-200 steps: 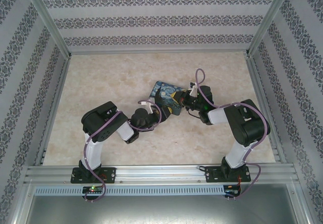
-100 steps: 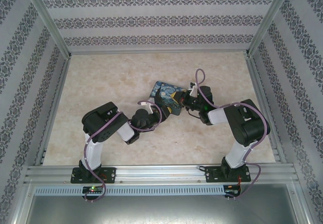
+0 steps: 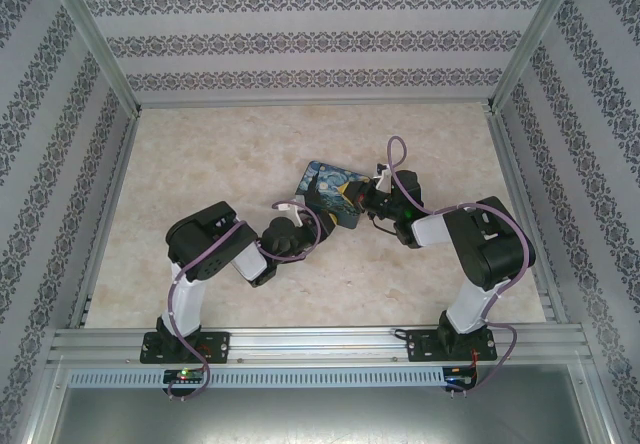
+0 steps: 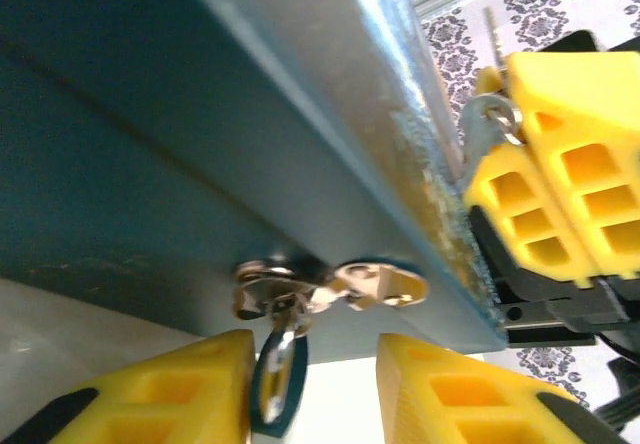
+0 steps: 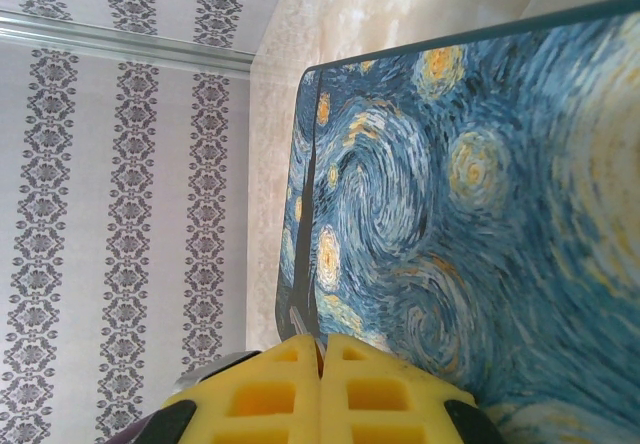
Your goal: Unlock the padlock with the key
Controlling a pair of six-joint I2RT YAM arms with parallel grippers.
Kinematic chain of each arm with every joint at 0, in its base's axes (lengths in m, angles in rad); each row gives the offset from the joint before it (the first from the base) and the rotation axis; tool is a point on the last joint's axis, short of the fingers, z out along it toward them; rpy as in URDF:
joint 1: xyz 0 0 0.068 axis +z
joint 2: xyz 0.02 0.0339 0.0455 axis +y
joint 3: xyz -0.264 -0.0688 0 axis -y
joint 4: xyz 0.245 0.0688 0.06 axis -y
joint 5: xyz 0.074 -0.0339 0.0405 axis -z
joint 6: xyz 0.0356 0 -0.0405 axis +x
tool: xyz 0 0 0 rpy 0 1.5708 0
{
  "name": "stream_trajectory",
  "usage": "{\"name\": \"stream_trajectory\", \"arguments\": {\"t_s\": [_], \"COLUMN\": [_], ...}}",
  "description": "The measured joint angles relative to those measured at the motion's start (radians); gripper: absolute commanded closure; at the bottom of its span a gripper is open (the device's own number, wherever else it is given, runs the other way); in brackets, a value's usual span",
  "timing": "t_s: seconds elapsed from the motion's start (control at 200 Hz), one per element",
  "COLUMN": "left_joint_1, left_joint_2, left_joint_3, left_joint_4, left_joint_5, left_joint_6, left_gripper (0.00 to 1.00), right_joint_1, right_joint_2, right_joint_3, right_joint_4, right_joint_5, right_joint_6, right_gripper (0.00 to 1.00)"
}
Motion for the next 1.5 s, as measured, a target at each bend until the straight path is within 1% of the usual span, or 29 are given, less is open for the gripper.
{"name": "stream_trajectory", "arguments": {"t_s": [0.315,0.435,0.555,0.794,1.089,1.299,1.499], "left_joint_1": [0.0,0.0,0.0,-0.005,-0.006,-0.005,0.003], "left_joint_2": [0.011,0.013,0.013,0.011,0.002,-0.014,-0.055], "left_joint_3": [0.0,0.0,0.0,0.006,0.008,0.002,-0.045], "left_joint_4": [0.002,0.002,-0.002,0.002,-0.02,-0.046,-0.057], "left_joint_5": [-0.01,-0.014,-0.021,-0.032,-0.041,-0.068,-0.088], "left_joint_6": [-0.001,-0.001,-0.001,-0.004,-0.005,-0.013,-0.016], "left_gripper": [0.72,0.76,0.82,1.0,1.0,1.0,1.0], "right_joint_1": [-0.006,-0.006,-0.006,-0.013,-0.013,-0.013,-0.005], "right_joint_2": [0.0,0.0,0.0,-0.002,-0.06,-0.165,-0.264], "right_joint_3": [-0.006,-0.006,-0.006,-0.006,-0.006,0.0,0.002], "right_joint_4": [0.008,0.008,0.008,0.006,-0.082,-0.153,-0.194], "right_joint_5": [-0.001,-0.001,-0.001,-0.005,-0.018,-0.037,-0.042], "right_joint_6": [0.0,0.0,0.0,0.0,-0.001,-0.005,-0.005], "right_gripper": [1.0,1.0,1.0,1.0,1.0,1.0,1.0]}}
